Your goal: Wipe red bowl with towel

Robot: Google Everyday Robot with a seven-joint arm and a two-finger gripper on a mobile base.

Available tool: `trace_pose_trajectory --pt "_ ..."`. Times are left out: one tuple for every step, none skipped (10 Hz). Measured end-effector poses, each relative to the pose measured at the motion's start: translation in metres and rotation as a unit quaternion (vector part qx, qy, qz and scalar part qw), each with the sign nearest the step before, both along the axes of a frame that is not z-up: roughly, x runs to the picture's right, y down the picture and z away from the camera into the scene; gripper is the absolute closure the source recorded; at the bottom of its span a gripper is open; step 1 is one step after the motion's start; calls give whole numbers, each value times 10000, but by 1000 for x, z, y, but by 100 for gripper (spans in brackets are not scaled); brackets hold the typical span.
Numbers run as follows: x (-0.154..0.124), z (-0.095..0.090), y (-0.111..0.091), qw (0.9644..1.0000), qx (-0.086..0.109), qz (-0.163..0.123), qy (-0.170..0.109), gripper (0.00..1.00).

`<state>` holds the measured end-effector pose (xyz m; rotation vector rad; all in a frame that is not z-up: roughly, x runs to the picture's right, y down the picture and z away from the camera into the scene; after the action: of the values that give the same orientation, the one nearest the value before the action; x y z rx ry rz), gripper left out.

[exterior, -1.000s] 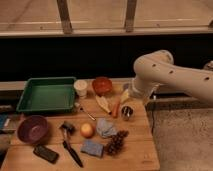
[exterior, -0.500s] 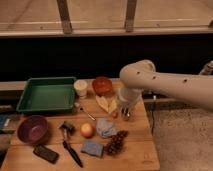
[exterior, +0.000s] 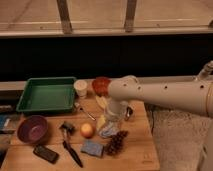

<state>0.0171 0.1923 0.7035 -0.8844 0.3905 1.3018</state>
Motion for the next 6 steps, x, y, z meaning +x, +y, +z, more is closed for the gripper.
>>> trace_pose_trajectory --pt "0 0 0 10000 6 -1 -3 35" --pt "-1 1 0 10000 -3 -38 -8 35" --pt "-5 5 2 9999 -27 -146 -19 35" --pt "-9 11 6 9997 -4 -240 -22 35" --pt "-12 21 12 9994 103 -336 -54 35" --pt "-13 26 13 9990 201 -406 -51 35"
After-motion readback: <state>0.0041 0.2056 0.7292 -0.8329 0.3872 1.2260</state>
